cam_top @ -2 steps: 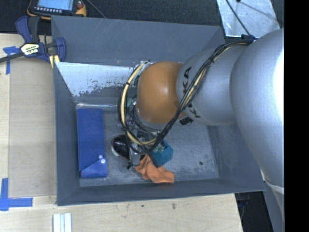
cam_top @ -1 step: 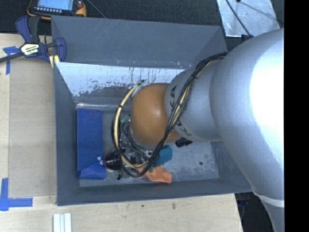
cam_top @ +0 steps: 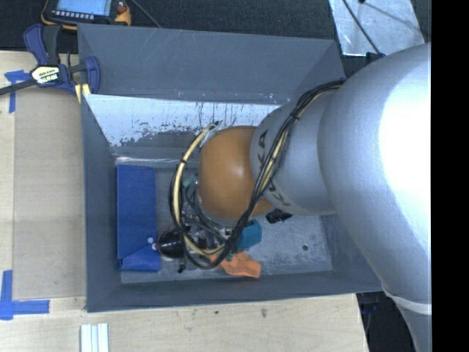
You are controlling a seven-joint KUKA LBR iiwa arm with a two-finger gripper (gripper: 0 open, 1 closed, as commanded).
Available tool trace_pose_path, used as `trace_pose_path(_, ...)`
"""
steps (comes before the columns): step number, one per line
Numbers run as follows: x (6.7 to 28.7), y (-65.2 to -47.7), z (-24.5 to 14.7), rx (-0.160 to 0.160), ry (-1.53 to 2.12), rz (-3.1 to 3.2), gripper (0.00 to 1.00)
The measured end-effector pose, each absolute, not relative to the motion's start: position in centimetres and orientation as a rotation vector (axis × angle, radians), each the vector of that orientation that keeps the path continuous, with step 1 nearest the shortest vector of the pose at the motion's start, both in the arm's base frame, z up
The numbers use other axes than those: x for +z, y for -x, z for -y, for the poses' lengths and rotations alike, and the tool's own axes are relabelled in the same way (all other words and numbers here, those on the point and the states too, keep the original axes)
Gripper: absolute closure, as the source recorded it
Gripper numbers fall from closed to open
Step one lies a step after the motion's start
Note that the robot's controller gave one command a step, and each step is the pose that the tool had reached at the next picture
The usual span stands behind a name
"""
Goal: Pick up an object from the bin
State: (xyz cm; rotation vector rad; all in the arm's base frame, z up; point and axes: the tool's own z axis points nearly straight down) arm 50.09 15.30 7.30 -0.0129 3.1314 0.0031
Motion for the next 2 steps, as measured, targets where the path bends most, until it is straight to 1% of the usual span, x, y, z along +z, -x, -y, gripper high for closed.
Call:
trace_pose_path(1,8.4,-51.8,-16.3,-0.004,0.003,-3.143,1.0)
trace_pose_path(2,9.3,-53.5,-15.4,0.002,0.003,-3.138,1.0)
